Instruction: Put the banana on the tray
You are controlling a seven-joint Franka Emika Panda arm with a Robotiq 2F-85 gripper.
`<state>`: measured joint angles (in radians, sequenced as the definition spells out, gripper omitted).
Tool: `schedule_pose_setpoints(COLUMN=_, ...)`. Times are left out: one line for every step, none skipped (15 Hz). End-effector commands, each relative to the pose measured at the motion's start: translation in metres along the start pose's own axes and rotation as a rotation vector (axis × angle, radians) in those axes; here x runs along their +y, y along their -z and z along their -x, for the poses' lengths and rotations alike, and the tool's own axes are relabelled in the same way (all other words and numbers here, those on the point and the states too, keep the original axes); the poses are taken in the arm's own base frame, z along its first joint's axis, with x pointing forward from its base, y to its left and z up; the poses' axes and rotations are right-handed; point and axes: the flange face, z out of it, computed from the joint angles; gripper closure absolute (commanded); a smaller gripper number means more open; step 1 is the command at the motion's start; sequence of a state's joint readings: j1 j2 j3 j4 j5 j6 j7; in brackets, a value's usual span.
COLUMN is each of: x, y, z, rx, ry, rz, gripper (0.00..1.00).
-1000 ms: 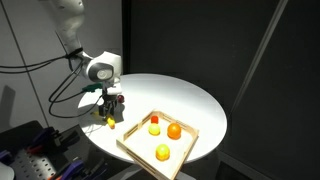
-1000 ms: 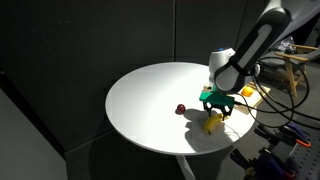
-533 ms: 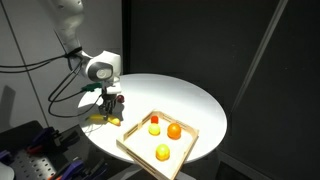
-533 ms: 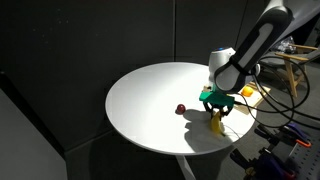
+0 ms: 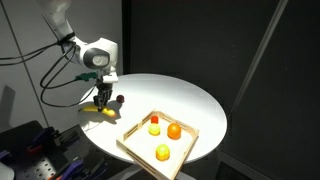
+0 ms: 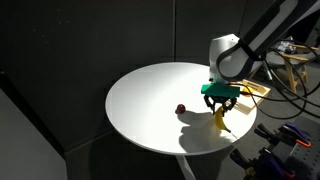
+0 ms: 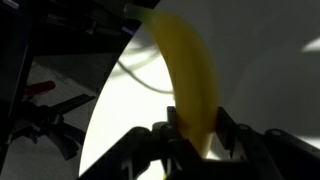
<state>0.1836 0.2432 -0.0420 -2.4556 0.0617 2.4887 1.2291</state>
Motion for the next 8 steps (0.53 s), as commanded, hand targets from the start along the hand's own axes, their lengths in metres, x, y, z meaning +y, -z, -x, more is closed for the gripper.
schedule_pose_setpoints(x=0.013, y=0.031, z=0.0, rx=0.001, ry=0.076, rz=0.007, gripper=0.84)
schedule_pose_setpoints(x=0.014, y=0.038, z=-0.003, rx=0.007, ry=0.088, rz=0.004, gripper=0.84)
schedule_pose_setpoints(x=0.016, y=0.045, z=-0.006, rx=0.012, ry=0.098, rz=0.0, gripper=0.84)
schedule_pose_setpoints(x=0.017, y=0.05, z=-0.009, rx=0.02, ry=0.109, rz=-0.006, gripper=0.84)
schedule_pose_setpoints(x=0.018, y=0.056, z=-0.012, rx=0.026, ry=0.117, rz=-0.013, gripper=0.84)
schedule_pose_setpoints(x=0.02, y=0.063, z=-0.016, rx=0.033, ry=0.126, rz=-0.021, gripper=0.84)
schedule_pose_setpoints(x=0.023, y=0.068, z=-0.02, rx=0.036, ry=0.141, rz=-0.025, gripper=0.84)
schedule_pose_setpoints(x=0.025, y=0.074, z=-0.024, rx=0.041, ry=0.166, rz=-0.028, gripper=0.84)
